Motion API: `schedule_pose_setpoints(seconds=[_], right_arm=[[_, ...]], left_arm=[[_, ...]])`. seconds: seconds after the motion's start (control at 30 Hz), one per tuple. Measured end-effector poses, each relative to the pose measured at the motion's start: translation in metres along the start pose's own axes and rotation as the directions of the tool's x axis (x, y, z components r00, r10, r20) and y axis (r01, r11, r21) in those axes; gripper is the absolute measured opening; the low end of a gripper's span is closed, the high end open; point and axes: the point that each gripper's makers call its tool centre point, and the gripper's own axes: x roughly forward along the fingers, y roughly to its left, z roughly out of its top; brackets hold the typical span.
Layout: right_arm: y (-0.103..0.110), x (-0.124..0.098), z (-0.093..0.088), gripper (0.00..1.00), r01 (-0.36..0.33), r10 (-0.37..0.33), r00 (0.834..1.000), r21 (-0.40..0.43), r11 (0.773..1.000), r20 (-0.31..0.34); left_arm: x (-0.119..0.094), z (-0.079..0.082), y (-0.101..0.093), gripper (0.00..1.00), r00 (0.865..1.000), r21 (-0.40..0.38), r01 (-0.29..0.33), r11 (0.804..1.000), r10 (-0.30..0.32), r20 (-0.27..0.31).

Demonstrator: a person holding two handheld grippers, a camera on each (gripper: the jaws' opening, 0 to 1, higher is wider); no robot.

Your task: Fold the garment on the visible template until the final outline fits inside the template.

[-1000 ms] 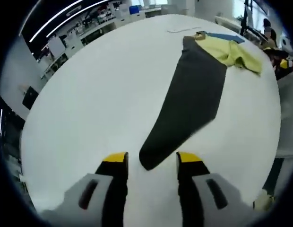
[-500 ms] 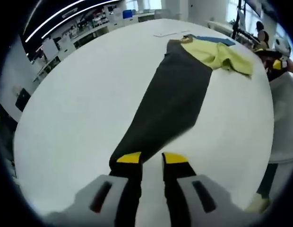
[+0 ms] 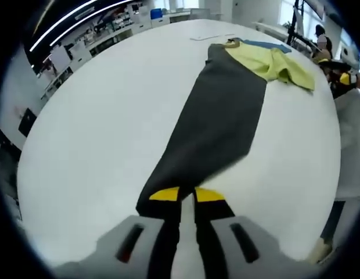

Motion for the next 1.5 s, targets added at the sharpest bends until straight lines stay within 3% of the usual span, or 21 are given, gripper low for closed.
schedule_pose_setpoints(seconds=[0.07, 0.1, 0.23, 0.3, 0.5, 0.77, 0.9, 1.1, 1.33, 1.5], right_arm=[[0.0, 0.001, -0.001, 0.81, 0.0, 0.0, 1.0, -0.001, 1.0, -0.002], [0.0, 0.001, -0.001, 0.81, 0.0, 0.0, 1.0, -0.001, 1.0, -0.002], [0.003, 0.002, 0.0, 0.81, -0.006, 0.006, 1.0, -0.003, 1.0, -0.001], [0.004, 0.003, 0.0, 0.81, -0.008, 0.008, 1.0, -0.004, 1.0, -0.001], [0.007, 0.003, 0.0, 0.81, -0.016, 0.016, 1.0, -0.006, 1.0, 0.003], [0.01, 0.003, 0.001, 0.81, -0.024, 0.024, 1.0, -0.014, 1.0, 0.003], [0.011, 0.002, 0.001, 0.81, -0.024, 0.024, 1.0, -0.012, 1.0, 0.006], [0.013, 0.002, 0.0, 0.81, -0.024, 0.025, 1.0, -0.013, 1.0, 0.008], [0.009, -0.002, -0.003, 0.81, -0.018, 0.018, 1.0, -0.006, 1.0, 0.005], [0.008, -0.003, -0.003, 0.81, -0.017, 0.017, 1.0, -0.009, 1.0, 0.006]], left_arm=[[-0.001, 0.0, 0.002, 0.0, 1.0, 0.041, -0.015, 0.999, 0.015, -0.008], [-0.004, 0.0, -0.004, 0.0, 1.0, 0.045, -0.014, 0.999, 0.014, -0.006], [-0.01, -0.004, 0.0, 0.0, 1.0, 0.047, -0.017, 0.999, 0.017, 0.0], [-0.02, -0.004, -0.01, 0.0, 1.0, 0.063, -0.015, 0.998, 0.015, 0.015], [-0.044, -0.014, -0.014, 0.0, 0.999, 0.045, -0.047, 0.998, 0.046, 0.027], [-0.058, -0.024, 0.003, 0.0, 0.996, -0.024, -0.086, 0.996, 0.087, 0.034], [-0.06, -0.026, 0.002, 0.0, 0.996, -0.061, -0.079, 0.995, 0.081, 0.041], [-0.052, -0.037, -0.006, 0.0, 0.998, -0.035, -0.063, 0.997, 0.063, 0.004], [-0.054, -0.048, -0.016, 0.0, 0.999, -0.068, -0.043, 0.997, 0.043, -0.011], [-0.05, -0.051, -0.008, 0.01, 0.998, -0.067, -0.06, 0.996, 0.06, -0.005]])
